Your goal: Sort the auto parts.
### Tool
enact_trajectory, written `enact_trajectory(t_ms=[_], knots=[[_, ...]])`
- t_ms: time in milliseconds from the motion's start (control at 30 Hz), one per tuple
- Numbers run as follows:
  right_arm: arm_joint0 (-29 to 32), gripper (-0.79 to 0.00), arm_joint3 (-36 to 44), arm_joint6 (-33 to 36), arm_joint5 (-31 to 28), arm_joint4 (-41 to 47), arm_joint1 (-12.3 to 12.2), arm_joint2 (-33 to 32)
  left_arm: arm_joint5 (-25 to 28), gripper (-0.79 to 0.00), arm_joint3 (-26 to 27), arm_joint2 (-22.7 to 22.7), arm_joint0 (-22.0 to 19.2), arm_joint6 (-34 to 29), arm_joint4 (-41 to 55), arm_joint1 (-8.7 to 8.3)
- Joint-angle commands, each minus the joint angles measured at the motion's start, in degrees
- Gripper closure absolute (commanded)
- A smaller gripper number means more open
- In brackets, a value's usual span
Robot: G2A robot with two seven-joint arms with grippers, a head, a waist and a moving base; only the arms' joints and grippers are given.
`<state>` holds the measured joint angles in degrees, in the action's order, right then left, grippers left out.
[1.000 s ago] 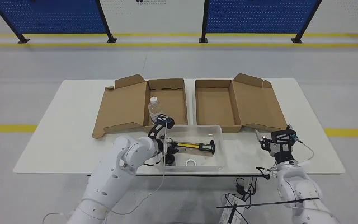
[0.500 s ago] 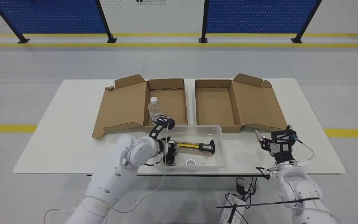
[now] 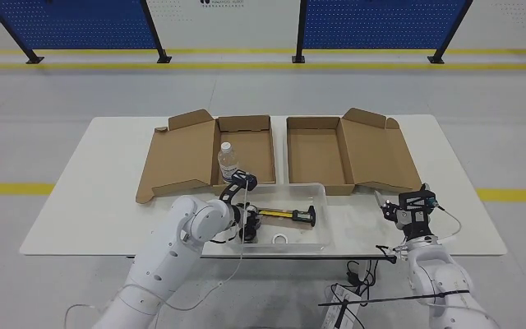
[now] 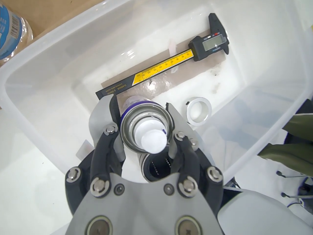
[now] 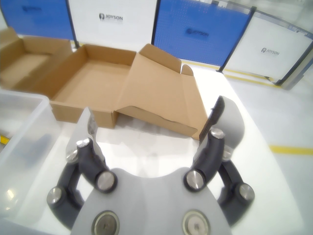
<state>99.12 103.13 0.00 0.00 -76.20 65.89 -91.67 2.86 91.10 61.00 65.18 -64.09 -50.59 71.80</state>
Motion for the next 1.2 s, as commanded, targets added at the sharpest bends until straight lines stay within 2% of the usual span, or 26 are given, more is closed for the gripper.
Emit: enact_trajectory(t_ms=[0, 300, 900, 1167], knots=[[0.0, -0.785, 0.0, 0.0, 0.0, 0.0, 0.0, 0.0, 0.13, 0.0, -0.03, -0.05, -0.11, 0.23, -0.03, -0.04], [0.0, -0.785, 0.0, 0.0, 0.0, 0.0, 0.0, 0.0, 0.47, 0.0, 1.58, 0.06, -0.26, 1.4, -0.79, -0.29], [0.0, -0.785, 0.0, 0.0, 0.0, 0.0, 0.0, 0.0, -0.17, 0.0, 16.25, 3.41, -0.72, 0.62, 3.81, -0.97], [0.0, -0.785, 0.0, 0.0, 0.0, 0.0, 0.0, 0.0, 0.65, 0.0, 22.17, 5.02, -2.02, -4.3, 9.79, -1.37]])
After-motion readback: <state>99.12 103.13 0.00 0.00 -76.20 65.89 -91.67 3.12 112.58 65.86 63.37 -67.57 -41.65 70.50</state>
